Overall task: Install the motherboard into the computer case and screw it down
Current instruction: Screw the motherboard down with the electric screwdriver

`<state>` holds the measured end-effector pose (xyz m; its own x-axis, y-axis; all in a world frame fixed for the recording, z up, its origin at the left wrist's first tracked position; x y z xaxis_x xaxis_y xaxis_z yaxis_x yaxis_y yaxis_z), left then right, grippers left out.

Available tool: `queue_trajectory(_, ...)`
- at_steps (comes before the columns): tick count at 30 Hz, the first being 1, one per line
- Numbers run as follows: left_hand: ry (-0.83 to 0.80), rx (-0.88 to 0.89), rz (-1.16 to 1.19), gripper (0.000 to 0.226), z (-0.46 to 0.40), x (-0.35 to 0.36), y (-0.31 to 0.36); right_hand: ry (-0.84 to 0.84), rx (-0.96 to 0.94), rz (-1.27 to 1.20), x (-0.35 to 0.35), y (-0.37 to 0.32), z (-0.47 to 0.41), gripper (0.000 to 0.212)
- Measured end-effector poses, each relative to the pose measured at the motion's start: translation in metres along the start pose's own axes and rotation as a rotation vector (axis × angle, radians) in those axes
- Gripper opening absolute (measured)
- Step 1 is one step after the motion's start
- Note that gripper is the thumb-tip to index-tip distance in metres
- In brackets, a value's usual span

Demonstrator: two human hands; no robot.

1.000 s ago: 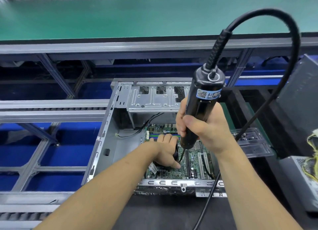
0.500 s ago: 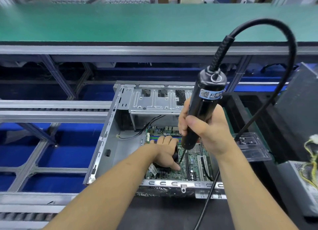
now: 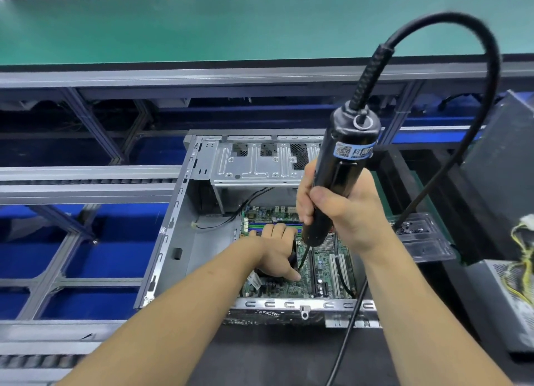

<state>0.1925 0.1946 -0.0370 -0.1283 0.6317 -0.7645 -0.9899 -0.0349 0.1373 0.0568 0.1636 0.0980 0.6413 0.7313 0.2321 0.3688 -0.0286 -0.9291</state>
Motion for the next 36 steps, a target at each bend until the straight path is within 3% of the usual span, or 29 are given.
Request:
queue_trajectory(6,-0.021,0.001,0.01,0.084,0.004,-0.001,0.001,-0.01,-0.014,0.002,0.002,0.0,0.003,0.02)
queue_trajectory(10,0.004,0.003,0.041,0.102,0.004,-0.001,0.001,-0.007,-0.027,-0.048,0.0,-0.003,0.004,0.011)
queue_trajectory(21,-0.008,-0.007,0.005,0.093,0.006,-0.003,0.002,-0.021,-0.026,0.034,-0.001,0.001,0.007,0.02)
queue_trajectory(29,0.052,0.013,0.108,0.108,0.006,-0.002,-0.002,-0.001,-0.023,0.081,0.003,-0.006,0.002,0.029)
queue_trajectory(36,0.106,0.026,0.196,0.11,0.008,0.003,-0.006,0.167,-0.182,0.161,0.003,-0.016,-0.002,0.006)
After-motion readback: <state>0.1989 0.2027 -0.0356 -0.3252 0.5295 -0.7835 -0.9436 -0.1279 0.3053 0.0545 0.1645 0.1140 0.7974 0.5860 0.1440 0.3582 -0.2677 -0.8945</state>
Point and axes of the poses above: each hand's wrist, its own z-axis away from the middle knuckle, its own x-axis out of the palm, y = z × x, the point moved 1 cm from there along -z, towards the middle knuckle, and after that the axes turned 4 degrees about -z, right-handed, at the moved point
